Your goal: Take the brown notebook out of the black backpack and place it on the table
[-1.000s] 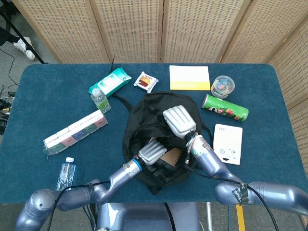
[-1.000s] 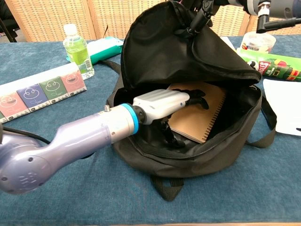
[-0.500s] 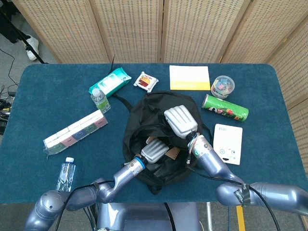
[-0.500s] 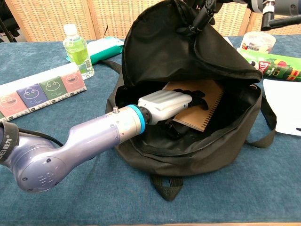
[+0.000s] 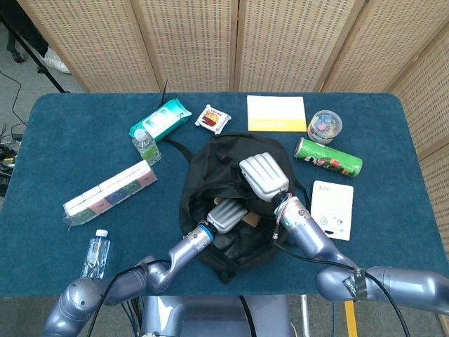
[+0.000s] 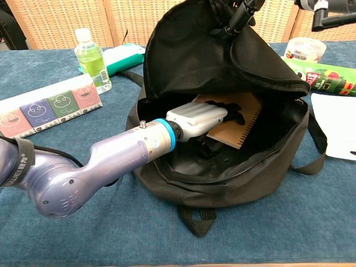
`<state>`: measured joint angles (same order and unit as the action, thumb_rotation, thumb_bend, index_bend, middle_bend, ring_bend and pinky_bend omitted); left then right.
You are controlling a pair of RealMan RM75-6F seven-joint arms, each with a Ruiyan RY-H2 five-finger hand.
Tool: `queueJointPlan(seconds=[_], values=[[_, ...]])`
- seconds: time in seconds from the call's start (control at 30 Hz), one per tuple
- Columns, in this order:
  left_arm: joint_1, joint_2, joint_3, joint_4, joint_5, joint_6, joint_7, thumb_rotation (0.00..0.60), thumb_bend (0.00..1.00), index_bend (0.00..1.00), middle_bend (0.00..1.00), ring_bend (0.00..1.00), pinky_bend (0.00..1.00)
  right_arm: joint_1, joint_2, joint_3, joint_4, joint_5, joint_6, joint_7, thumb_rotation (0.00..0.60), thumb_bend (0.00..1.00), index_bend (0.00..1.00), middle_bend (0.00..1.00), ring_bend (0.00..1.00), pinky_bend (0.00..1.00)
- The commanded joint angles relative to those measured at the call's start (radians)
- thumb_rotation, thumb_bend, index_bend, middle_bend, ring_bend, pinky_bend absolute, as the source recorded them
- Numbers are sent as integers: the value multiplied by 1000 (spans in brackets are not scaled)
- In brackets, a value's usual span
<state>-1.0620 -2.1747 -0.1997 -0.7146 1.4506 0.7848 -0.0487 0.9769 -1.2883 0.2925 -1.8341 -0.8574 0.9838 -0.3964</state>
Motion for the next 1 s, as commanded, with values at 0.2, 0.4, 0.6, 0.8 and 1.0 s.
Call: queueJointPlan(seconds=[0.2,0.4,0.6,0.8,1.0], values=[[-43,-24,-28,66,-26,-39,-14,600,502,215,21,27,166,2,1,-2,2,4,2,1,600,646,700,704,730,702],[-42,-47,-33,101,-27,5,-10,600,524,454,252,244,413,3,3,1,4,3,4,9,600,646,700,704,730,703],[-30,-52,-29,110,-11,81,-36,600,535,687,429,400,548,1,5,3,12,-1,4,23,600,646,700,704,730,702],[-6,-30,3,90,17,126,-70,600,535,755,490,453,585,2,4,10,33,3,12,23,600,646,700,704,730,702],[27,12,31,32,45,184,-101,600,534,775,513,468,598,4,-1,16,60,20,16,27,600,646,700,705,730,702]])
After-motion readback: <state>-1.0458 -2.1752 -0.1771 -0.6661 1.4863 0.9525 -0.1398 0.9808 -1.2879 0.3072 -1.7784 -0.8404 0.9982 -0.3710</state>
